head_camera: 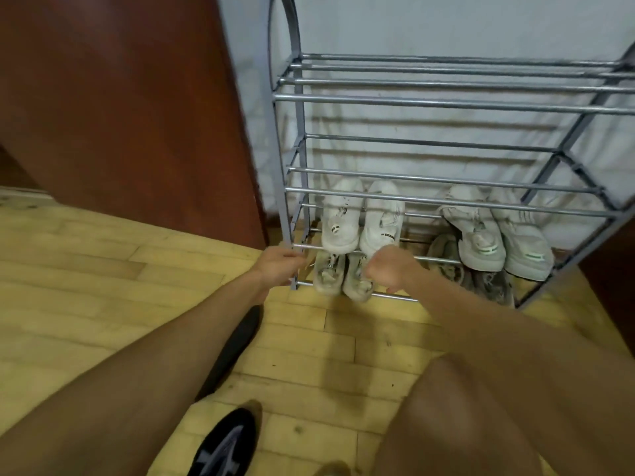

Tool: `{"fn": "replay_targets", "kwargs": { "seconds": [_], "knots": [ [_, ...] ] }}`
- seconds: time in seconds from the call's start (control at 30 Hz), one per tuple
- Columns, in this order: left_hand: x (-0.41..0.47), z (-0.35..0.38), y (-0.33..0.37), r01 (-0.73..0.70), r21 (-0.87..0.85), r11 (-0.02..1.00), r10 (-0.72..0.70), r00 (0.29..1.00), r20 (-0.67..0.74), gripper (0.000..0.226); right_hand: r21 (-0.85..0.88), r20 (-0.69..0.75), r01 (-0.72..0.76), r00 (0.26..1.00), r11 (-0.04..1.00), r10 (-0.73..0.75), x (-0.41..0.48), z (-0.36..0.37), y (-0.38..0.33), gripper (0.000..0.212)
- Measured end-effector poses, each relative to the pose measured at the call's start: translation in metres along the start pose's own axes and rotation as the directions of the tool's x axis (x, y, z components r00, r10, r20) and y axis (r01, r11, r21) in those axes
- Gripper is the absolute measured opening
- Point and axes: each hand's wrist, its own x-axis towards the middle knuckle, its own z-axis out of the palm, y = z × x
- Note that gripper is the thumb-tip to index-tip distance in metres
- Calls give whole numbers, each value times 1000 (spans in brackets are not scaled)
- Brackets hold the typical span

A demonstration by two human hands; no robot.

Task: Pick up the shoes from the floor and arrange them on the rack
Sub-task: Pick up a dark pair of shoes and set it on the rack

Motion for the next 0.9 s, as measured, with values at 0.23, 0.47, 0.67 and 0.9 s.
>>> {"fn": "replay_targets", "kwargs": {
  "seconds": [0.23,0.47,0.67,0.9],
  "knots": [
    [-99,-43,-79,104,76,992,-106,994,27,31,-148,183,180,971,972,-152,-87,74,-50,14],
    [-173,-75,-201,304,-68,950,-307,950,-47,24,-176,357,267,914,948,-191,-141,169,-62,19],
    [-219,-54,-293,439,-158,885,-463,866,-189,56,-348,615,426,776,835,-139,-155,217,-26,42],
    [-217,-39,-349,664,2,748,-659,743,-116,86,-347,612,502,761,792,-215,-132,221,-20,34]
  ]
}}
